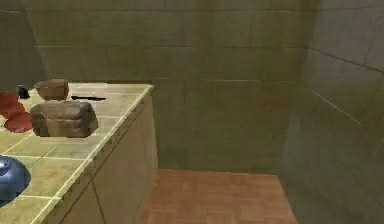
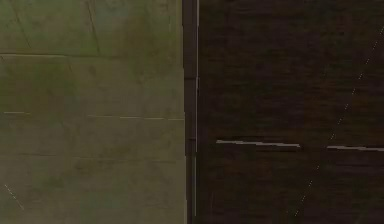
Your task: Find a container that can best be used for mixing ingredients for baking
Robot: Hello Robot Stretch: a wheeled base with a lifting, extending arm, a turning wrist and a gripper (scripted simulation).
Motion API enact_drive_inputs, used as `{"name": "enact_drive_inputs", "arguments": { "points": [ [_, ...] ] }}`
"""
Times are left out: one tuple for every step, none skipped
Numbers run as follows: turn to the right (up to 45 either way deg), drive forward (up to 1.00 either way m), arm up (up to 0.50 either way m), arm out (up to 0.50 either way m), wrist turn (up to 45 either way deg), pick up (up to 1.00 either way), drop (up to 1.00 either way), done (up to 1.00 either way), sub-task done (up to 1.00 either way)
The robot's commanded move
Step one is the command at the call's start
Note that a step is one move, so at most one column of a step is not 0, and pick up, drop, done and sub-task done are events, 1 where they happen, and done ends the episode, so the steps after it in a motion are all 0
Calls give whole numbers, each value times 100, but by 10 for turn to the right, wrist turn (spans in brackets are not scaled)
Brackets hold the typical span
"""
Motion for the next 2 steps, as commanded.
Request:
{"name": "enact_drive_inputs", "arguments": {
  "points": [
    [0, 70, 0, 0, 0, 0, 0, 0, 0],
    [-450, 0, 0, 0, 0, 0, 0, 0, 0]
  ]
}}
